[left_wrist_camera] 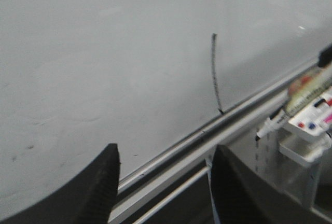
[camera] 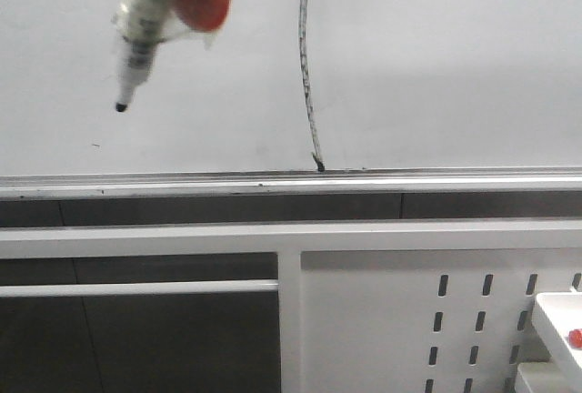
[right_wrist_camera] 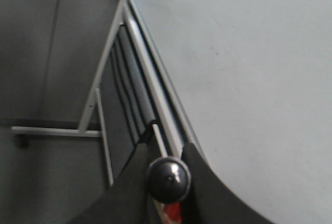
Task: Write number 1 on whiteboard
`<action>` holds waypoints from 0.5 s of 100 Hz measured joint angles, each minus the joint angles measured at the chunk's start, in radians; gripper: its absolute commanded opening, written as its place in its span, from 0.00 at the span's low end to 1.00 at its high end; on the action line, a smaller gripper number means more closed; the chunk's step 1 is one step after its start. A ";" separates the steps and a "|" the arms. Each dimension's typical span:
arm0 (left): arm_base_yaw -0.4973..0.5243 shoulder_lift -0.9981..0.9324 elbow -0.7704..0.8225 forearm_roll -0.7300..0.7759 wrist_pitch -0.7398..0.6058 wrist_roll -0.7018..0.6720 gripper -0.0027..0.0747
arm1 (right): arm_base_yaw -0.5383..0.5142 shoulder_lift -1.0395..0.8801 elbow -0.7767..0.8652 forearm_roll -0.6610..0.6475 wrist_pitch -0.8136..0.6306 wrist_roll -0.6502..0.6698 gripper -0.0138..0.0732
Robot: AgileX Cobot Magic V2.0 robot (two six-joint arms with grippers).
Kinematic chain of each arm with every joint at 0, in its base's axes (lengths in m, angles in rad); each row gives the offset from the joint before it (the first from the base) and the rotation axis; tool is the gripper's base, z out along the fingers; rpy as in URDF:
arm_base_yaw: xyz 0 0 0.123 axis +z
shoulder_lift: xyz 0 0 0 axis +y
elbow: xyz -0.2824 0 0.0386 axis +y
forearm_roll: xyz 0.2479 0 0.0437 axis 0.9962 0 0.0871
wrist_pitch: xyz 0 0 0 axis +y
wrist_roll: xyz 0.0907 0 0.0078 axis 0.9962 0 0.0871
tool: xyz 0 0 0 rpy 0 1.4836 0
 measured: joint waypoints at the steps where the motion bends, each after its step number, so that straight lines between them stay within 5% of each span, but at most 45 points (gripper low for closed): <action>1: 0.000 0.005 -0.009 -0.012 0.014 0.035 0.53 | -0.001 0.000 -0.017 0.002 0.029 0.000 0.07; 20: -0.006 0.191 -0.097 -0.325 0.179 0.427 0.37 | 0.007 0.012 -0.230 0.025 0.242 0.002 0.07; 50: -0.006 0.381 -0.173 -0.515 0.206 0.647 0.36 | 0.045 0.050 -0.317 0.026 0.342 0.002 0.07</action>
